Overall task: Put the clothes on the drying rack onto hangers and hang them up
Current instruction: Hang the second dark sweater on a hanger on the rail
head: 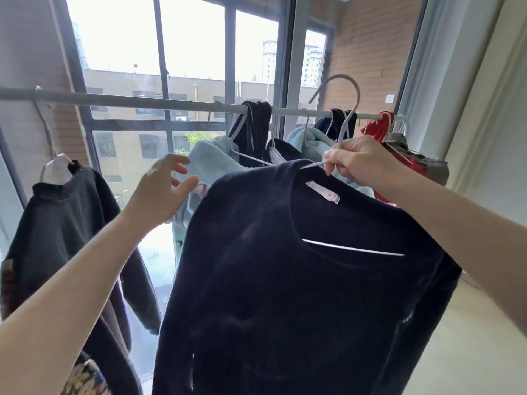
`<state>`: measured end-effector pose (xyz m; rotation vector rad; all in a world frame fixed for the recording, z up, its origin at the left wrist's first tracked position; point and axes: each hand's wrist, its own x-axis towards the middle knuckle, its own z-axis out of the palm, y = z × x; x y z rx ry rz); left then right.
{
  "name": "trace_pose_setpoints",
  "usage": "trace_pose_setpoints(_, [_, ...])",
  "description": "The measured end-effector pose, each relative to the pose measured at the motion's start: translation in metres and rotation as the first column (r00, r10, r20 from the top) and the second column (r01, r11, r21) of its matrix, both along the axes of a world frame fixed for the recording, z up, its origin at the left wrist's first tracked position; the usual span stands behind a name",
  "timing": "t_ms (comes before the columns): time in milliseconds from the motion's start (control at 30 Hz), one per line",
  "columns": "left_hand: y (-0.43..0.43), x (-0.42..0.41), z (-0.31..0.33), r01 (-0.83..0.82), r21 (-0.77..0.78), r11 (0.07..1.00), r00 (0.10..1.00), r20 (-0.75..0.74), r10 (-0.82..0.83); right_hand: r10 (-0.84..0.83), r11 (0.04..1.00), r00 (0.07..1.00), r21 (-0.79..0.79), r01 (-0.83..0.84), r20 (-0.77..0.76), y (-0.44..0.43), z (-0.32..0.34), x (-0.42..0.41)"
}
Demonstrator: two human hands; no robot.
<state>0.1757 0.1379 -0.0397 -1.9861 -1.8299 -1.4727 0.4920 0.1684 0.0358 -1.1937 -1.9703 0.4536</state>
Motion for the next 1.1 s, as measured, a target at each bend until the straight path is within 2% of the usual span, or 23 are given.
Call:
trace_pose_setpoints(67, [-0.004,0.007,-0.013,0.076,-0.126,0.989,0.994,0.088,-0.065,0.003,1.000,1.000,0.014,-0.003,0.013,-0.002,0.003,-0.003])
trace_pose_setpoints(133, [-0.008,0.020,-0.035,0.033,-0.158,0.987,0.998,0.054,-0.025,0.000,1.000,1.000,0.029,0.000,0.003,-0.002,0.009,-0.005])
trace_pose_setpoints(200, [-0.011,0.034,-0.055,-0.089,-0.128,0.988,0.995,-0.046,0.084,-0.006,1.000,1.000,0.018,0.006,-0.026,-0.001,0.018,-0.004])
trace_pose_setpoints(267, [-0.009,0.043,-0.061,-0.174,-0.043,0.984,0.983,-0.072,0.170,-0.013,1.000,0.999,0.009,0.014,-0.039,0.000,0.023,-0.005])
trace_pose_setpoints(367, [-0.005,0.043,-0.051,-0.217,0.055,0.975,0.963,-0.151,0.223,-0.033,0.998,0.999,0.046,0.034,-0.016,0.000,0.026,-0.005])
trace_pose_setpoints(400, [-0.003,0.038,-0.047,-0.210,0.052,0.976,0.969,-0.118,0.215,-0.039,0.997,0.999,0.060,0.039,0.002,-0.001,0.026,-0.003])
trace_pose_setpoints(500, [-0.003,0.023,-0.022,-0.192,0.062,0.979,0.960,0.220,0.175,0.012,1.000,0.986,-0.015,-0.010,0.163,-0.007,0.019,0.003])
trace_pose_setpoints(533, [-0.002,0.016,-0.013,-0.200,0.085,0.976,0.942,0.290,0.168,0.055,0.997,0.970,-0.063,-0.041,0.236,-0.011,0.014,0.003])
trace_pose_setpoints(567, [-0.001,0.009,-0.004,-0.197,0.093,0.976,0.941,0.296,0.162,0.089,0.995,0.954,-0.078,-0.069,0.287,-0.014,0.010,0.001])
trace_pose_setpoints(633, [0.008,-0.009,0.004,-0.145,0.038,0.989,0.973,0.189,0.136,0.097,0.995,0.966,-0.009,-0.098,0.241,-0.018,0.012,-0.002])
trace_pose_setpoints(733, [0.021,-0.034,-0.003,-0.068,-0.214,0.975,0.998,-0.019,0.065,0.066,0.998,0.996,0.029,-0.064,-0.059,-0.016,0.027,0.000])
trace_pose_setpoints(800, [0.020,-0.037,-0.003,0.013,-0.299,0.954,1.000,0.012,-0.010,0.074,0.997,0.991,-0.014,-0.076,-0.113,-0.013,0.026,-0.002])
trace_pose_setpoints(867, [0.013,-0.029,0.004,0.120,-0.239,0.964,0.988,0.123,-0.093,0.088,0.994,0.992,-0.051,-0.093,-0.092,-0.011,0.016,-0.010])
trace_pose_setpoints(900, [0.009,-0.023,0.008,0.169,-0.200,0.965,0.980,0.142,-0.142,0.089,0.994,0.993,-0.055,-0.094,-0.082,-0.010,0.012,-0.014])
trace_pose_setpoints(933, [0.004,-0.014,0.013,0.199,-0.194,0.960,0.978,0.101,-0.183,0.092,0.994,0.992,-0.053,-0.097,-0.081,-0.009,0.010,-0.018])
trace_pose_setpoints(1000, [-0.002,0.005,0.016,0.159,-0.213,0.964,0.967,-0.162,-0.195,0.092,0.995,0.992,-0.039,-0.095,-0.082,-0.006,0.010,-0.024])
trace_pose_setpoints(1033, [-0.003,0.013,0.014,0.103,-0.164,0.981,0.943,-0.299,-0.149,0.093,0.995,0.993,-0.030,-0.095,-0.072,-0.005,0.012,-0.028])
trace_pose_setpoints(1100, [-0.001,0.019,0.011,0.017,-0.007,1.000,0.911,-0.411,-0.019,0.097,0.995,0.995,-0.010,-0.097,-0.040,-0.004,0.014,-0.035])
